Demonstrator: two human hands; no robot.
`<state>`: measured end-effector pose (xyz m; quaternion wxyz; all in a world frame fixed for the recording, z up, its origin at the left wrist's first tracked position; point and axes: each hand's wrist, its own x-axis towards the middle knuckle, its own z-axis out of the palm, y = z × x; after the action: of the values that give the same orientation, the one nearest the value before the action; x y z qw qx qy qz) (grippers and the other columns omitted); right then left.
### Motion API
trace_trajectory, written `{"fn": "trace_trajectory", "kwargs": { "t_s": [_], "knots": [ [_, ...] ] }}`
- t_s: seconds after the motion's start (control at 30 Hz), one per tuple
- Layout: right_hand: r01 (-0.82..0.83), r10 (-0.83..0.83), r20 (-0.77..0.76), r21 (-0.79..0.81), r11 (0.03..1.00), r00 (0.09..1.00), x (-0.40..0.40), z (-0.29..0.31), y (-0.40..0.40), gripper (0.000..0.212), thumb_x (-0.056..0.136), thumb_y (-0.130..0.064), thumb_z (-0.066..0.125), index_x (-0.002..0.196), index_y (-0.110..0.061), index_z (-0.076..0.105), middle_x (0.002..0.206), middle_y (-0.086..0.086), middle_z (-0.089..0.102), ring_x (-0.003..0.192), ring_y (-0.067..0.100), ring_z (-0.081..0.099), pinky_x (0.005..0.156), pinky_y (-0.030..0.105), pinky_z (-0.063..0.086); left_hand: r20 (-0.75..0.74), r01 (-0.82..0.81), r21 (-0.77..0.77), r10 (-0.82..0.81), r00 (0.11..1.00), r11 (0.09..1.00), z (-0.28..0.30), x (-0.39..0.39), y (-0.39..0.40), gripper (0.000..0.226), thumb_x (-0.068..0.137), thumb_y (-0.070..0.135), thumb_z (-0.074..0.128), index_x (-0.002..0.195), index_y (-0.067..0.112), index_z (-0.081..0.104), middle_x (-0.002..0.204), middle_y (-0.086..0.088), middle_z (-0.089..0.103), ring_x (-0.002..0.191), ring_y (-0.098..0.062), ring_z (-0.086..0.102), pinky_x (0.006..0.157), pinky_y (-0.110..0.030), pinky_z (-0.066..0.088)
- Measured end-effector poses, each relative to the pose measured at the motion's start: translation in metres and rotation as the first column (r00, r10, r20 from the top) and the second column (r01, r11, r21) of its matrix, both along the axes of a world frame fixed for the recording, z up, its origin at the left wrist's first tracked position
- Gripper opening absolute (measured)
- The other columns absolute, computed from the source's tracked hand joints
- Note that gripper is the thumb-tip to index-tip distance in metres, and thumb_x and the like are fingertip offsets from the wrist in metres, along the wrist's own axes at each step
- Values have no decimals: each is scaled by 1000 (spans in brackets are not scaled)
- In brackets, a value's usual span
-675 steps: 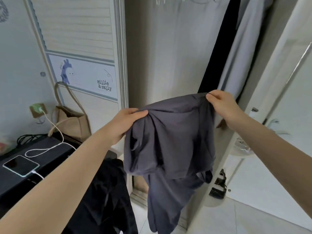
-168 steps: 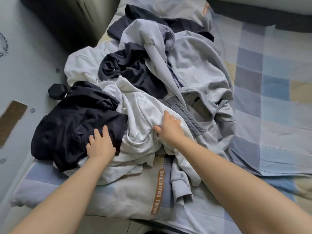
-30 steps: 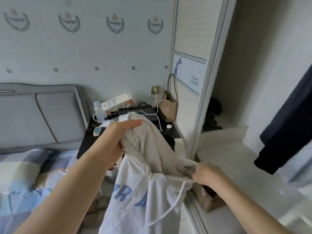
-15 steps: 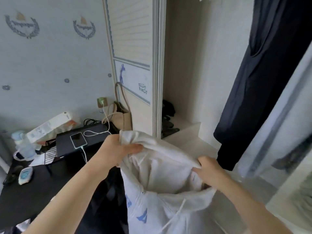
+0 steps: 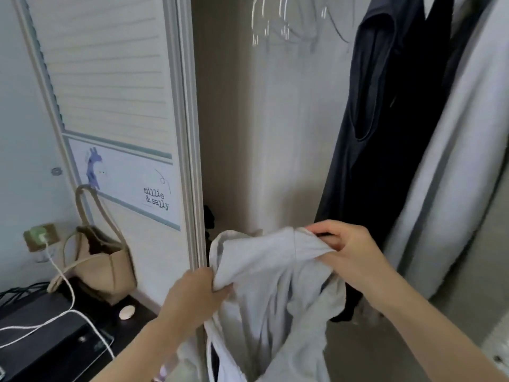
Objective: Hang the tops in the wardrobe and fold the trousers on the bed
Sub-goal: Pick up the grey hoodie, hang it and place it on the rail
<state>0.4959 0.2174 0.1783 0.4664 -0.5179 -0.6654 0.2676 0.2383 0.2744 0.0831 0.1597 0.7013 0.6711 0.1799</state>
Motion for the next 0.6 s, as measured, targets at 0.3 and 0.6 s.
{"fn": "trace_trajectory", "kwargs": {
  "t_s": [0.3,0.6],
  "knots": [
    [333,-336,60,53,941,940,28,14,40,20,78,-6,76,88,-24,72,78,-8,75,78,5,71,73,27,55,881,312,-383,241,408,870,62,-9,66,41,81,12,77,119,5,64,107,-19,72,99,-36,70,88,-49,55],
    [367,-387,261,123,922,884,24,63,82,11,79,-28,76,84,-19,71,75,4,73,74,18,68,75,35,57,971,211,-66,14,240,975,190,26,123,55,77,28,80,122,2,62,116,-16,68,107,-29,65,100,-44,49]
  ]
}}
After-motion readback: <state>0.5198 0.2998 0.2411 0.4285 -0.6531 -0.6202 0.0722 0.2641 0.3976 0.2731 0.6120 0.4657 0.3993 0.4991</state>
